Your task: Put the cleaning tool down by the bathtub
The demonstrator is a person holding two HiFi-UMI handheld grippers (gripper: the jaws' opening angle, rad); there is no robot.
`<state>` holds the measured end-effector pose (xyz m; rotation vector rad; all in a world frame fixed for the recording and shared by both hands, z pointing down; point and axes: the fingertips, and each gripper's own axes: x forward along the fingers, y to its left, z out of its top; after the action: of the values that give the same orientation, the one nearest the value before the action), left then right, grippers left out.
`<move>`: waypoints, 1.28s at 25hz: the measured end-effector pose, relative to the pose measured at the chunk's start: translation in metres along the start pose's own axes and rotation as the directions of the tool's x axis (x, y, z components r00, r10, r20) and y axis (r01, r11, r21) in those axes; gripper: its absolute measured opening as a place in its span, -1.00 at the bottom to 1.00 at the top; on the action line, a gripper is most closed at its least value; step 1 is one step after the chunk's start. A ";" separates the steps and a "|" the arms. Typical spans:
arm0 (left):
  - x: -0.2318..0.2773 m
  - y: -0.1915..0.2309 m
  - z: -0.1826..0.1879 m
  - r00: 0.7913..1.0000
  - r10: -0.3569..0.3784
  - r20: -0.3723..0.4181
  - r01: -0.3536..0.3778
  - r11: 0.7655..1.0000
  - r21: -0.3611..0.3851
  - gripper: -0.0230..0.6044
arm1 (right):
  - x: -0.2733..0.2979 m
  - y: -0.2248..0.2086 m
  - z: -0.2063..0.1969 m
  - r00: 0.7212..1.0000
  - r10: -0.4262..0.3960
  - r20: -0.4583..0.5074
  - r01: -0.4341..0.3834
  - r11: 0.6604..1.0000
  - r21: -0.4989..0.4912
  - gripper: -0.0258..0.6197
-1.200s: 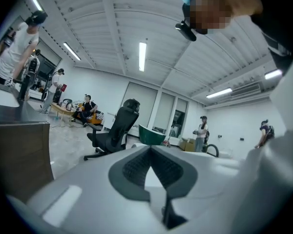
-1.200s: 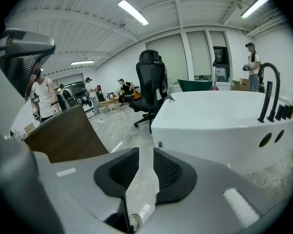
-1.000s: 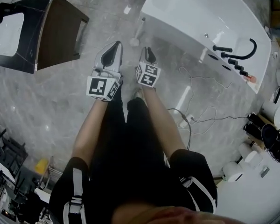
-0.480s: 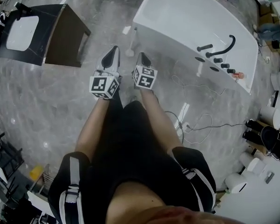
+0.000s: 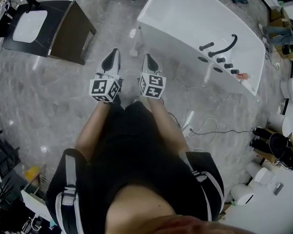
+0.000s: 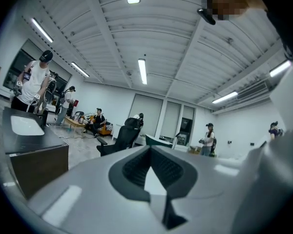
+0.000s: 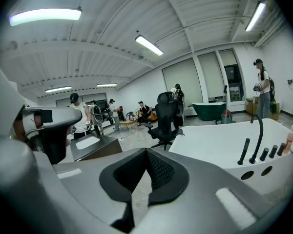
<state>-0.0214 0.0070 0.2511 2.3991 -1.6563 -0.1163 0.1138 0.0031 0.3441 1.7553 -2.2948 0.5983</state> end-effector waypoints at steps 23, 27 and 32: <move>-0.051 0.026 0.034 0.979 -0.200 -0.046 0.199 0.980 -0.032 -0.90 | -0.077 0.082 0.068 0.988 0.018 0.155 -0.014 1.000 -0.025 -0.92; -0.051 0.030 0.037 0.976 -0.211 -0.044 0.210 0.977 -0.038 -0.90 | -0.075 0.088 0.074 0.987 0.011 0.163 -0.008 1.000 -0.024 -0.92; -0.047 0.036 0.037 0.976 -0.211 -0.047 0.209 0.977 -0.043 -0.90 | -0.070 0.095 0.077 0.986 0.020 0.164 -0.012 0.999 -0.048 -0.92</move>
<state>-0.0784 0.0333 0.2210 2.5204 -1.3621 -0.1185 0.0494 0.0528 0.2286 1.8290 -2.4116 0.4122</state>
